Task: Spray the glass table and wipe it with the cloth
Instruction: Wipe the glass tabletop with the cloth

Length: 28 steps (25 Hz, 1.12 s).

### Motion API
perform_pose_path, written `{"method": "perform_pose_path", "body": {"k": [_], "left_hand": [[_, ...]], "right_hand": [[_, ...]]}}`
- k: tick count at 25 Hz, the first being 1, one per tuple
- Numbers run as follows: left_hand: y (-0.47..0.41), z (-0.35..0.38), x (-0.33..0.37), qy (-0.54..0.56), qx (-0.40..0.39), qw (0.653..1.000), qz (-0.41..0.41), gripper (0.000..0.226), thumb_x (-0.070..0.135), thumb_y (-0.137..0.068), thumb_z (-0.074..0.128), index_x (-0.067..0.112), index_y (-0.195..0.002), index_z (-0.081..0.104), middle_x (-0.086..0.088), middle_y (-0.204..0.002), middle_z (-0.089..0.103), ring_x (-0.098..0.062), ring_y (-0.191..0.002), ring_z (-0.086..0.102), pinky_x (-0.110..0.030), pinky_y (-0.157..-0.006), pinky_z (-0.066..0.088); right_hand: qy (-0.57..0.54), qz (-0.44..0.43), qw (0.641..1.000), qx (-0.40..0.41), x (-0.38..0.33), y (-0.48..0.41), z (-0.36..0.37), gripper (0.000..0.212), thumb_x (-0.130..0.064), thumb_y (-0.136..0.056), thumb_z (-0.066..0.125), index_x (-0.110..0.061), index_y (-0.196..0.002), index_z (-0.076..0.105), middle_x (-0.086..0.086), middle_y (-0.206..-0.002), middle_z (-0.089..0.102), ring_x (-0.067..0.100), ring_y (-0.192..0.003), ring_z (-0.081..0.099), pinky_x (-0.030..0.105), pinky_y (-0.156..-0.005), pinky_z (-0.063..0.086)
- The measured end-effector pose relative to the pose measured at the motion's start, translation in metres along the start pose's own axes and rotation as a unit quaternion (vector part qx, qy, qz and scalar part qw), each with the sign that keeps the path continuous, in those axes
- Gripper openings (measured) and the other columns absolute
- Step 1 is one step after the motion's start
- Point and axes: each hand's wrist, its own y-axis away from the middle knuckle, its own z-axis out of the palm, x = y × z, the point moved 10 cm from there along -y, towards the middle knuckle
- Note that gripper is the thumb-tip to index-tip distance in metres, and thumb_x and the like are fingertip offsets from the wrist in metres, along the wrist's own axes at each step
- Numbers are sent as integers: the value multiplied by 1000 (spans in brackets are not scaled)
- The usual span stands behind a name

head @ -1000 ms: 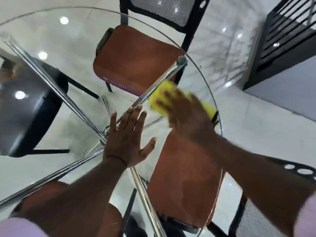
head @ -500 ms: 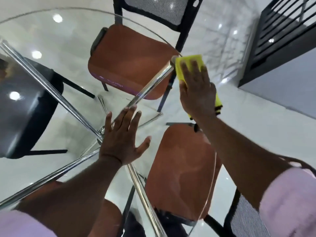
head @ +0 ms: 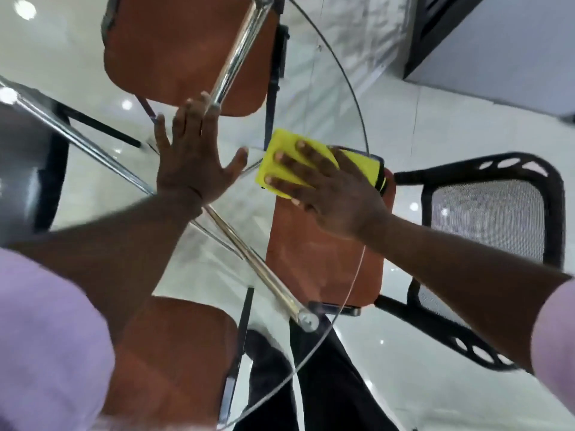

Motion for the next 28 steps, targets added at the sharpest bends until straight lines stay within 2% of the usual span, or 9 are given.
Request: {"method": "perform_pose_path", "body": {"k": [4,10,11,13,17,21,23,25,28], "left_hand": [[14,-4,0,25,2,999,20,83,67,-95,44,14,-157,31,-12,-169,29,-33,-156,26,-59,-126,15],[196,-7,4,16,-17,995,98,77,61,-98,47,10,-156,40,-13,-168,32,-35,-154,32,-56,-122,28],[221,-3,5,15,-34,994,104,78,60,-99,45,12,-159,36,-10,-170,29,-34,-156,28,-56,-124,25],[246,-7,4,-4,-27,994,104,77,58,-99,45,16,-162,32,-5,-171,27,-30,-157,27,-53,-126,22],[244,-4,-1,-20,-25,996,87,77,59,-95,48,17,-159,37,-4,-169,31,-31,-154,31,-52,-124,24],[243,-4,-3,2,-19,996,85,78,60,-95,50,17,-158,40,-6,-168,34,-32,-152,34,-52,-123,26],[241,-3,-7,10,-22,997,78,79,62,-94,51,18,-158,40,-6,-168,34,-32,-154,33,-53,-123,26],[242,-2,-5,6,-13,997,78,80,62,-92,53,19,-158,40,-4,-169,33,-30,-155,31,-52,-124,25],[241,-4,-5,11,-2,997,82,80,61,-92,56,20,-158,41,-3,-169,32,-29,-154,33,-51,-125,25]], "right_hand": [[-57,244,968,23,-24,50,-5,57,-41,-111,44,-45,-167,32,-4,-178,27,33,-165,25,63,-125,28],[-111,-26,992,-45,-227,158,9,61,-44,-110,36,-51,-168,19,-10,-180,16,30,-167,15,62,-129,21],[-169,-95,979,-61,-216,150,9,55,-46,-113,28,-50,-168,21,-9,-180,17,31,-167,15,62,-131,17],[-484,21,872,-69,-141,130,14,53,-53,-115,24,-39,-164,35,1,-180,22,39,-165,19,63,-134,4],[-133,386,911,60,-49,120,2,55,-39,-110,46,-39,-165,39,1,-176,32,35,-163,29,63,-124,33],[-53,53,997,-1,-198,139,-2,60,-42,-110,43,-44,-168,29,-4,-179,24,32,-165,25,62,-126,29],[-28,-80,996,-32,-170,124,3,58,-44,-111,36,-47,-168,24,-5,-179,21,31,-165,25,62,-126,28],[13,-53,998,-21,-104,85,9,61,-41,-111,36,-48,-169,18,-5,-180,18,32,-166,22,65,-123,31],[-10,222,972,74,-1,4,0,59,-41,-112,31,-44,-170,21,-2,-180,22,32,-166,22,62,-122,34]]}}
